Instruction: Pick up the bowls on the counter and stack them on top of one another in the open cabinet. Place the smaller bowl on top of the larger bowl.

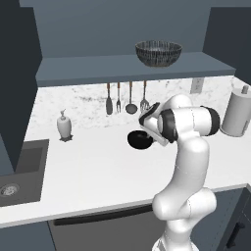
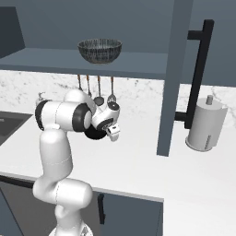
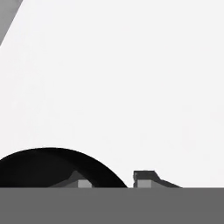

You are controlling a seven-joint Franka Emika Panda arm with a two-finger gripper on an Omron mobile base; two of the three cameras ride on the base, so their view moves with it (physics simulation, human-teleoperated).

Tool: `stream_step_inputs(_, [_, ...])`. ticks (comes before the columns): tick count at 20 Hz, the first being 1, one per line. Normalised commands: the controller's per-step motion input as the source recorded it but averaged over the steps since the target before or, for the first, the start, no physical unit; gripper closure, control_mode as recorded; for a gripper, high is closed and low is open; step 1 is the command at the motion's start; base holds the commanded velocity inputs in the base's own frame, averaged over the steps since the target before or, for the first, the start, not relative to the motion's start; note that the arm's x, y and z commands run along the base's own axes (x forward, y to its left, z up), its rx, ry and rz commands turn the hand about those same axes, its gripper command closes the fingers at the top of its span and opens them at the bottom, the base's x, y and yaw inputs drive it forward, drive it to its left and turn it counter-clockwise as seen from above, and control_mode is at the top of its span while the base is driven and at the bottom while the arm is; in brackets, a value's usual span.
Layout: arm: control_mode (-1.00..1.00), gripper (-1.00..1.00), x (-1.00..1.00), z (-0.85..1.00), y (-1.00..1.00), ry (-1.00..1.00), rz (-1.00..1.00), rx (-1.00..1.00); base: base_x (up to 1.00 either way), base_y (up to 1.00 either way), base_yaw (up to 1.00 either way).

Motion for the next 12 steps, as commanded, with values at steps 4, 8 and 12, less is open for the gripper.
stream_step_inputs(4, [-1.00, 1.00, -0.22, -0.01, 0.00, 0.00, 0.00, 0.00, 0.00, 0.00, 0.00])
stream_step_inputs(8, [-1.00, 1.00, -0.59, 0.01, -0.15, -0.09, 0.00, 0.01, 0.00, 0.00, 0.00])
stream_step_inputs(12, [-1.00, 1.00, -0.76, 0.14, -0.21, -0.15, -0.01, 0.03, 0.00, 0.00, 0.00])
